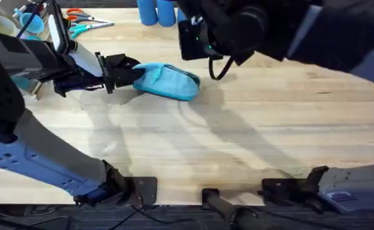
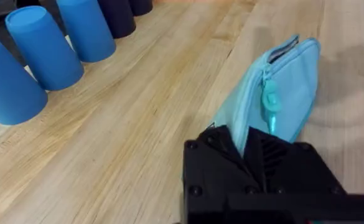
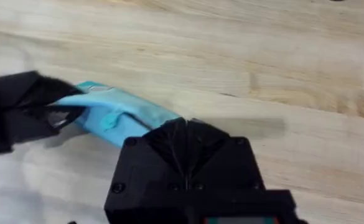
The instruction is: Unzip the bag, pick up the pens from the table one at a time and place them inside, then zip the bag closed.
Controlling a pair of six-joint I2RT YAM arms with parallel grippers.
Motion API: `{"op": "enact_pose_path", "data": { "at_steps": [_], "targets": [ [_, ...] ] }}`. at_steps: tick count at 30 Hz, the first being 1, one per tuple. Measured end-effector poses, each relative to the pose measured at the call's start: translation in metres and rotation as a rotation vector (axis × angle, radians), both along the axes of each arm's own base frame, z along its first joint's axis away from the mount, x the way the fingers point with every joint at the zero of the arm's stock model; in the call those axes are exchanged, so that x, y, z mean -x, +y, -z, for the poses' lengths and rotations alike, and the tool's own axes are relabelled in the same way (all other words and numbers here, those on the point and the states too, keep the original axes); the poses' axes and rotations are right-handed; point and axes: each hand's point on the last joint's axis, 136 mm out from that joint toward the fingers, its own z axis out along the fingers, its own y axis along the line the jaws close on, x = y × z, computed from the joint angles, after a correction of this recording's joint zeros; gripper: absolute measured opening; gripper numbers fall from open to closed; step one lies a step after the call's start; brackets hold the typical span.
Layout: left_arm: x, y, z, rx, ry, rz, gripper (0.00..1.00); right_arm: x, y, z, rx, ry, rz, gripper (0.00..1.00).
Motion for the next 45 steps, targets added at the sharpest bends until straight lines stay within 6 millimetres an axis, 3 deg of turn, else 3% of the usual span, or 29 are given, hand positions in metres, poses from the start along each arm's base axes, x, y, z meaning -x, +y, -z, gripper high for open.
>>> {"op": "enact_pose_path", "data": {
  "at_steps": [6, 9, 11, 15, 16, 17, 45],
  "targets": [
    [0.000, 0.000, 0.000, 0.000, 0.000, 0.000, 0.042, 0.033, 0.033, -0.004, -0.006, -0.005, -0.109, 0.034],
    [0.000, 0.000, 0.000, 0.000, 0.000, 0.000, 0.042, 0.052, 0.052, -0.004, -0.009, -0.006, -0.170, 0.106],
    [0.000, 0.000, 0.000, 0.000, 0.000, 0.000, 0.042, 0.064, 0.062, -0.004, -0.012, -0.005, -0.206, 0.258],
    [0.000, 0.000, 0.000, 0.000, 0.000, 0.000, 0.042, 0.074, 0.069, -0.004, -0.010, -0.004, -0.236, 0.853],
    [0.000, 0.000, 0.000, 0.000, 0.000, 0.000, 0.042, 0.074, 0.070, -0.004, -0.008, -0.005, -0.239, 0.955],
    [0.000, 0.000, 0.000, 0.000, 0.000, 0.000, 0.042, 0.074, 0.070, -0.004, -0.007, -0.005, -0.240, 0.985],
    [0.000, 0.000, 0.000, 0.000, 0.001, -0.001, 0.042, 0.073, 0.073, -0.007, -0.026, -0.013, -0.241, 0.997]
  ]
}}
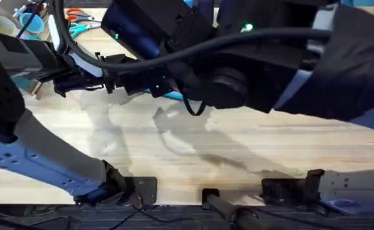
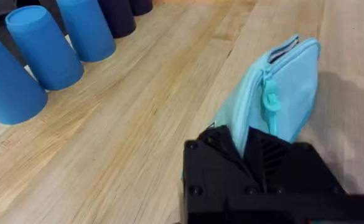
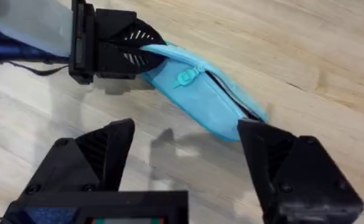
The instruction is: Unzip the bag, pick up the pens from the table one at a time and place them inside, then zip the bag closed.
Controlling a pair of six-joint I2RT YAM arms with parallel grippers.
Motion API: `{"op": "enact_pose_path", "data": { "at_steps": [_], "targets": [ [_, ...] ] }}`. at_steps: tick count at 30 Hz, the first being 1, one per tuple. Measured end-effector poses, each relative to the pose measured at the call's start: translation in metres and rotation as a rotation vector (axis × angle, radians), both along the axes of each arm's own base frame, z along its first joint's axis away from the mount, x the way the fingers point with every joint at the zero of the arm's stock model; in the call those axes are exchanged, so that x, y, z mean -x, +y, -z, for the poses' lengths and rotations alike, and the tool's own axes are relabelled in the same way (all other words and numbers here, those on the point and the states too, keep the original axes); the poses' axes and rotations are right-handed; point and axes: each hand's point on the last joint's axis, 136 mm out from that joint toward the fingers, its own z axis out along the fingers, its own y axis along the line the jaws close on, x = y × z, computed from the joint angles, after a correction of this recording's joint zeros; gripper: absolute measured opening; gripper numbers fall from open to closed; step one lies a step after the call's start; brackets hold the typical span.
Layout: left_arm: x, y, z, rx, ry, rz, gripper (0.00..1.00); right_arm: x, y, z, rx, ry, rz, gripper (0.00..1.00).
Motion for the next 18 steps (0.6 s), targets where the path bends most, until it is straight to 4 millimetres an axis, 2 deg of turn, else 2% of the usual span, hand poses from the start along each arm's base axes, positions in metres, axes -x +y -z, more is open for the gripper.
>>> {"op": "enact_pose_path", "data": {
  "at_steps": [9, 18],
  "targets": [
    [0.0000, 0.0000, 0.0000, 0.000, 0.000, 0.000, 0.042, -0.0001, 0.0002, -0.0002, -0.007, 0.002, 0.006, 0.997],
    [0.0000, 0.0000, 0.0000, 0.000, 0.000, 0.000, 0.042, -0.0004, 0.0007, -0.0006, -0.122, 0.056, 0.131, 0.998]
  ]
}}
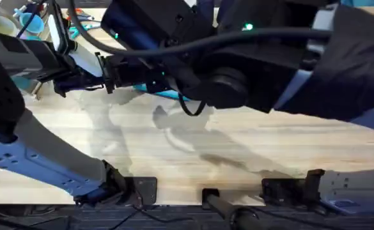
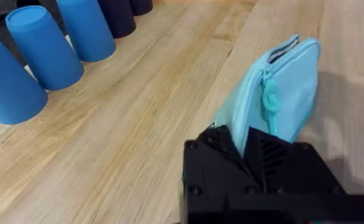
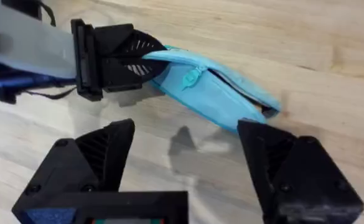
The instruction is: Unzip the bag, pick up the pens from the table one at a time and place them inside, then zip the bag closed.
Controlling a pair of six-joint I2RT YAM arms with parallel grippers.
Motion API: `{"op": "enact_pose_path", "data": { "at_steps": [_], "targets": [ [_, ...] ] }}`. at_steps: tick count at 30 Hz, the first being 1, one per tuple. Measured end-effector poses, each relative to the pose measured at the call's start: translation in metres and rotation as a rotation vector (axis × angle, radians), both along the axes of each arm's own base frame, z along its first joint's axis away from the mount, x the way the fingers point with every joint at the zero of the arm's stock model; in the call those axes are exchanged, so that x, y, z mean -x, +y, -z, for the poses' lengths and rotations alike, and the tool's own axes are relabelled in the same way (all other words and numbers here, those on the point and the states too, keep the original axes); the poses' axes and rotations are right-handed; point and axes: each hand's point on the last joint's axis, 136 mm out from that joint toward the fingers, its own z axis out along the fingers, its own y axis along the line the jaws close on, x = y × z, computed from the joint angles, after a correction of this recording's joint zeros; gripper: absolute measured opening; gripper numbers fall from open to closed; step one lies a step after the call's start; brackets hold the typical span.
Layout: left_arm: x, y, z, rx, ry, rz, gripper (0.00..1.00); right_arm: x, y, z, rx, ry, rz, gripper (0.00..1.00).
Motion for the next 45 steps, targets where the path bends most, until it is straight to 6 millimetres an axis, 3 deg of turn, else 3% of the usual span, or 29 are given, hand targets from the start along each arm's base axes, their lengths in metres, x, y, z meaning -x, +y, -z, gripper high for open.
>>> {"op": "enact_pose_path", "data": {
  "at_steps": [20, 28, 36, 45],
  "targets": [
    [0.000, 0.000, 0.000, 0.000, 0.000, 0.000, 0.042, 0.000, 0.000, 0.001, -0.130, 0.066, 0.146, 0.998],
    [0.000, 0.000, 0.000, 0.000, 0.000, 0.000, 0.042, -0.008, 0.016, 0.026, -0.122, 0.083, 0.163, 0.997],
    [0.000, 0.000, 0.000, 0.000, 0.000, 0.000, 0.042, -0.016, 0.026, 0.029, -0.173, 0.079, 0.188, 0.997],
    [0.000, 0.000, 0.000, 0.000, 0.000, 0.000, 0.042, -0.029, 0.033, 0.062, -0.162, 0.107, 0.238, 0.997]
  ]
}}
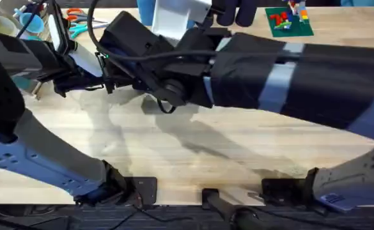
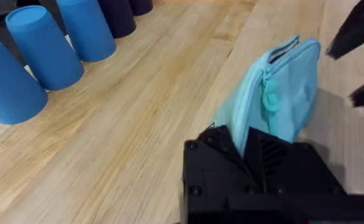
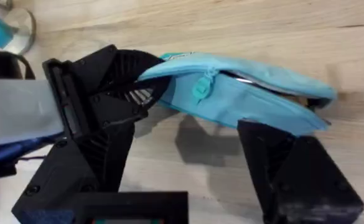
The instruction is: Unzip the bag, pick up the pens from the table one at a time and place them inside, then zip the bag closed.
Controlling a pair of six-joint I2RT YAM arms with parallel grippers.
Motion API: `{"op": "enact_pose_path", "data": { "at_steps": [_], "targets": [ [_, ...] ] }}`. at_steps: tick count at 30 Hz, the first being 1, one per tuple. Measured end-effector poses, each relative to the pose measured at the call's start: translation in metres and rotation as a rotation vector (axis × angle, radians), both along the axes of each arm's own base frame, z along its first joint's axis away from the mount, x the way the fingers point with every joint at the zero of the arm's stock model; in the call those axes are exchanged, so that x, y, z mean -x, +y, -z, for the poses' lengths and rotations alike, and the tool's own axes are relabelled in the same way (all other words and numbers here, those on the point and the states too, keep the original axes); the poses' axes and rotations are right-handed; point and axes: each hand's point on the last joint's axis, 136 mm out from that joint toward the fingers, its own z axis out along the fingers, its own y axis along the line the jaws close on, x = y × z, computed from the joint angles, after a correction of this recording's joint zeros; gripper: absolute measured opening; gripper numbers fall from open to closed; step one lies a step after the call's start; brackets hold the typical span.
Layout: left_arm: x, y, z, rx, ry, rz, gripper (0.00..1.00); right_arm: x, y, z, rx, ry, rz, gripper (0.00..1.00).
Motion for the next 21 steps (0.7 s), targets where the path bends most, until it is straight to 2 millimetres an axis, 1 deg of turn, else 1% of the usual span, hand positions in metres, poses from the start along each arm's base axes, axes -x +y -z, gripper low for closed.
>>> {"op": "enact_pose_path", "data": {
  "at_steps": [3, 9, 16, 21],
  "targets": [
    [0.000, 0.000, 0.000, 0.000, 0.000, 0.000, 0.042, -0.004, 0.001, 0.006, -0.006, 0.005, 0.015, 0.998],
    [0.000, 0.000, 0.000, 0.000, 0.000, 0.000, 0.042, -0.012, -0.001, 0.025, 0.002, 0.033, 0.061, 0.998],
    [0.000, 0.000, 0.000, 0.000, 0.000, 0.000, 0.042, -0.024, -0.004, 0.036, -0.015, 0.044, 0.111, 0.998],
    [0.000, 0.000, 0.000, -0.001, 0.000, 0.000, 0.042, -0.031, -0.002, 0.047, -0.025, 0.048, 0.135, 0.998]
  ]
}}
